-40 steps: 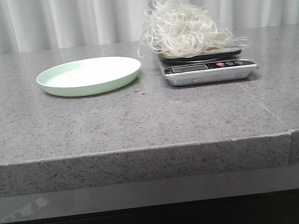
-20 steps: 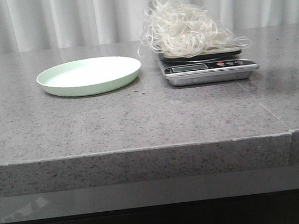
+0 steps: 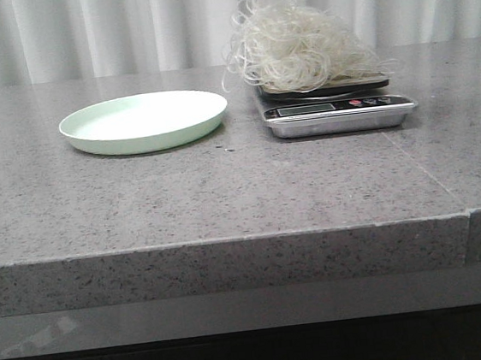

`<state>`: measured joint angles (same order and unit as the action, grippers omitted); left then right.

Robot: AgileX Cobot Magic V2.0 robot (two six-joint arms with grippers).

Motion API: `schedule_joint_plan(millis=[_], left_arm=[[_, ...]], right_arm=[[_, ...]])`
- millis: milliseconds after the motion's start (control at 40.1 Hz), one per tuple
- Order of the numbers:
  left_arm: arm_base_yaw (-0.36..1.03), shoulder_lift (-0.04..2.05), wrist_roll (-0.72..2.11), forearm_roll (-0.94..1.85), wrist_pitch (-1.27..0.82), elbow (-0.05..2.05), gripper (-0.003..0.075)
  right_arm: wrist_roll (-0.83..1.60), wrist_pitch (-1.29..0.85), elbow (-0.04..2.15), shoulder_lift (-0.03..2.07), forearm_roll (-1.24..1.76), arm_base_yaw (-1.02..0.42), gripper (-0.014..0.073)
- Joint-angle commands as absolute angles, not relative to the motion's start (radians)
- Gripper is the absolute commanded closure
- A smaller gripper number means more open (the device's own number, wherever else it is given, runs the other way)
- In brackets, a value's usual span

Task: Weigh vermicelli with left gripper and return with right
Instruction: 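Lower the right gripper onto the vermicelli on the scale and grasp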

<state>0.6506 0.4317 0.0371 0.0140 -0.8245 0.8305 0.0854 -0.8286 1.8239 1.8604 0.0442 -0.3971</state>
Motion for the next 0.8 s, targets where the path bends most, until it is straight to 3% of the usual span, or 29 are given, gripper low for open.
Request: schedule_joint_plan(millis=[0,449,773], left_arm=[[0.658,0.439,0.039,0.018,-0.749,0.855,0.0344],[0.658,0.439,0.039,0.018,-0.749,0.855,0.0344],[0.658,0.439,0.039,0.018,-0.751,0.855,0.0344]], right_arm=[[0.098,-0.809,1.906,1.866,-0.016,-0.394,0.003],[0.098,-0.84,1.96,1.974,-0.015,-0.394,0.004],[0.098,-0.883,1.96,1.973,-0.009,-0.394,0.037]])
